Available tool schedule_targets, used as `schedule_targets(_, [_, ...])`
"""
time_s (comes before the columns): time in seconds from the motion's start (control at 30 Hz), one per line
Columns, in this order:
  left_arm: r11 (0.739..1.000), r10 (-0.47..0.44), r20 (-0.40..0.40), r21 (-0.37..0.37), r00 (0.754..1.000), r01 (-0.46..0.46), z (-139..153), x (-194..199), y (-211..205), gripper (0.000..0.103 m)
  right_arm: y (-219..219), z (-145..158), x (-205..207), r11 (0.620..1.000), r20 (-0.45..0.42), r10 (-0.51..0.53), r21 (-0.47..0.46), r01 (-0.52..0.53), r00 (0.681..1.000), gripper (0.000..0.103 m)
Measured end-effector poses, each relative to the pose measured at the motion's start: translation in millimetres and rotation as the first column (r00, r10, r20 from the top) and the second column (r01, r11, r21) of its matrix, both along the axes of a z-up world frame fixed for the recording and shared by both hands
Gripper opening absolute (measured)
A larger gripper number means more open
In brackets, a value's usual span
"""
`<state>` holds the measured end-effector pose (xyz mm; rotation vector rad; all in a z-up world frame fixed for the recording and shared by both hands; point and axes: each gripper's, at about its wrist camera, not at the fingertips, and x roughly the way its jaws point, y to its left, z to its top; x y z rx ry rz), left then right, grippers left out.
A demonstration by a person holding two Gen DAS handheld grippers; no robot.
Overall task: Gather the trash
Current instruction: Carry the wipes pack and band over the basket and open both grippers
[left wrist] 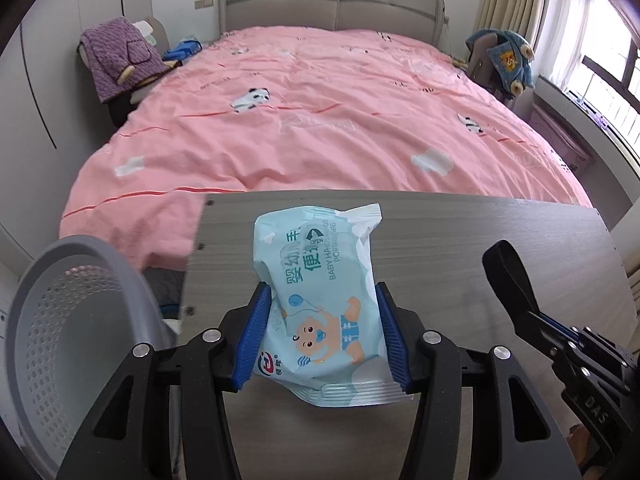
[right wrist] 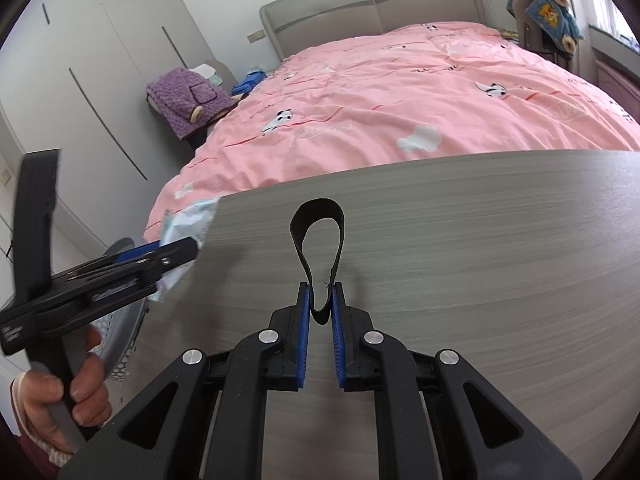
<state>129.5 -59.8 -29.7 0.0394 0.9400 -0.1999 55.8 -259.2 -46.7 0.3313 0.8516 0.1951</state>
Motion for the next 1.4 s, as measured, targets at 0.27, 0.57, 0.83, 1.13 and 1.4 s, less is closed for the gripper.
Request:
schedule_targets(0.27, [0.997, 0.07, 0.096, -0.024, 0.993, -0.068, 28, -42, 57, 0.051, 52, 21, -7, 0.996, 0.04, 0.082, -0.032, -0.081, 0.996, 0.011])
schedule_targets(0.57, [0.977, 0.21, 0.122, -0.001, 0.97, -0.212, 28, -78, 146, 0.051, 141, 39, -5, 0.969, 0.082, 0.245, -0.048, -0.241, 0.966, 0.011])
schedule_targets(0.83, [0.947, 0.315, 0.108, 0.024, 0.943, -0.32, 17, -86, 206, 0.051, 223, 38, 7, 0.917, 0.079, 0.398, -0.065, -0.394, 0.914, 0.011])
schedule_targets(1.13, [0.922, 0.381, 0.105, 0.03, 0.918, -0.386, 14, -87, 236, 0.058, 268, 35, 20, 0.88, 0.075, 0.474, -0.074, -0.469, 0.877, 0.019])
schedule_targets(1.4, [0.91, 0.408, 0.095, 0.039, 0.908, -0.413, 10, -86, 243, 0.064, 273, 34, 17, 0.884, 0.085, 0.466, -0.086, -0.459, 0.881, 0.041])
